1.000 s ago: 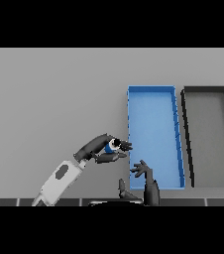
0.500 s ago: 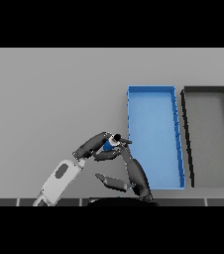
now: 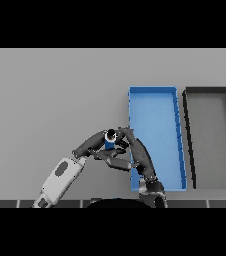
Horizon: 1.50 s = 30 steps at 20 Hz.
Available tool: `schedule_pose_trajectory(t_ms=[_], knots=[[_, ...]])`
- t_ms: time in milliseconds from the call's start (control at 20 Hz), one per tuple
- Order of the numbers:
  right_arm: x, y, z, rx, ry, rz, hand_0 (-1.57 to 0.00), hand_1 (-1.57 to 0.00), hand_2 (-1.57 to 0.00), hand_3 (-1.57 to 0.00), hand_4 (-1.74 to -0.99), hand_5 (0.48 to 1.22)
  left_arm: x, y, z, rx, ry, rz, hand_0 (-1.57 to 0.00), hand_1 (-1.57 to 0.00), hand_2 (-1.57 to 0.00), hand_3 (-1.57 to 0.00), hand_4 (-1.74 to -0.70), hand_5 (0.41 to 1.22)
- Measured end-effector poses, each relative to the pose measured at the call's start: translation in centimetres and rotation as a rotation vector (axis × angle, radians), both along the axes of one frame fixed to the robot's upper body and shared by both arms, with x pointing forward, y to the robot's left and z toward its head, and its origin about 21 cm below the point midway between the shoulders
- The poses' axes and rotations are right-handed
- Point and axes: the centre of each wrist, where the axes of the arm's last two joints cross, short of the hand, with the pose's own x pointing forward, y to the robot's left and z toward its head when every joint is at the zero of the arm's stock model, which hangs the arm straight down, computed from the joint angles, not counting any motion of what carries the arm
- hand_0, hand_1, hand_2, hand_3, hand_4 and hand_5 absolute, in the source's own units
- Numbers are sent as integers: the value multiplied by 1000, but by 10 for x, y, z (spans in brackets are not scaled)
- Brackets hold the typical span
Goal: Pick up the blue pipe and place it into the blue bin.
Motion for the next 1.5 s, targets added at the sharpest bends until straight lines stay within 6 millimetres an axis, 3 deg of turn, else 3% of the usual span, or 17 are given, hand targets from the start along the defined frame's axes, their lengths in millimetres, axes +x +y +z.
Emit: schedule_pose_trajectory(t_ms=[50,100,150,250,300,350,400,500,650,750,850,950,1000,1050,1150,1300,1500], knots=[[4,0,7,16,-11,12,-14,-36,-68,-11,-1241,516,1,-1,1,-37,-25,-7,-1571,-1571,-1571,-1474,-1720,1221],[7,2,11,28,-27,24,-54,-83,-115,-43,-1268,519,3,-1,2,-72,-35,-12,-1571,-1567,-1571,-1395,-1717,1221],[9,2,14,33,-37,34,-138,-166,-193,-106,-1308,523,4,0,2,-94,-51,-14,-1496,-1393,-1367,-1150,-1630,1221],[15,6,20,34,-63,66,-478,-500,-500,-375,-1390,538,7,1,4,-81,-166,-26,-993,-895,-875,-736,-1587,1221],[19,8,22,18,-63,100,-697,-714,-714,-562,-1453,551,7,5,0,-58,-220,-32,-879,-828,-796,-667,-1611,1221],[21,10,25,19,-75,119,-872,-886,-886,-701,-1503,573,8,5,3,-75,-247,-16,-895,-867,-845,-656,-1637,1221],[23,9,24,16,-65,129,-1012,-1023,-1023,-828,-1541,604,7,3,1,-64,-236,-11,-1030,-1008,-990,-623,-1658,1192],[26,9,20,37,-44,119,-1213,-1220,-1220,-1096,-1492,706,4,0,-1,-109,-162,1,-1225,-1211,-1199,-525,-1688,1203],[27,11,19,34,-43,106,-1388,-1391,-1391,-1328,-1458,957,3,1,-5,-161,-111,7,-1394,-1386,-1381,-550,-1714,1212],[25,12,24,9,-73,107,-1454,-1456,-1456,-1415,-1459,1052,4,6,-1,-172,-145,8,-1458,-1453,-1449,-591,-1724,1215],[24,14,28,-23,-94,114,-1496,-1497,-1497,-1471,-1469,1113,7,8,-1,-182,-186,-1,-1498,-1453,-1493,-527,-1730,1217],[25,14,26,-49,-86,130,-1523,-1524,-1524,-1507,-1473,1152,10,13,-7,-172,-203,-12,-1499,-1356,-1521,-505,-1734,1219],[24,13,26,-46,-82,140,-1533,-1533,-1533,-1520,-1474,1166,11,14,-7,-167,-215,-21,-1426,-1220,-1350,-531,-1637,1219],[24,12,26,-50,-82,135,-1540,-1541,-1541,-1530,-1477,1177,12,17,-7,-162,-219,-14,-1407,-1190,-1242,-518,-1544,1219],[24,11,25,-43,-81,134,-1551,-1552,-1552,-1545,-1480,1193,15,20,-6,-160,-226,11,-979,-802,-819,-332,-1343,1220],[24,10,25,-21,-115,131,-1561,-1561,-1561,-1558,-1482,1206,16,20,-3,-159,-237,-10,-501,-410,-419,-170,-1110,1184],[24,16,26,17,-87,96,-1567,-1567,-1567,-1566,-1484,1215,14,19,-4,-81,-255,-74,-205,-167,-171,-69,-912,901]])
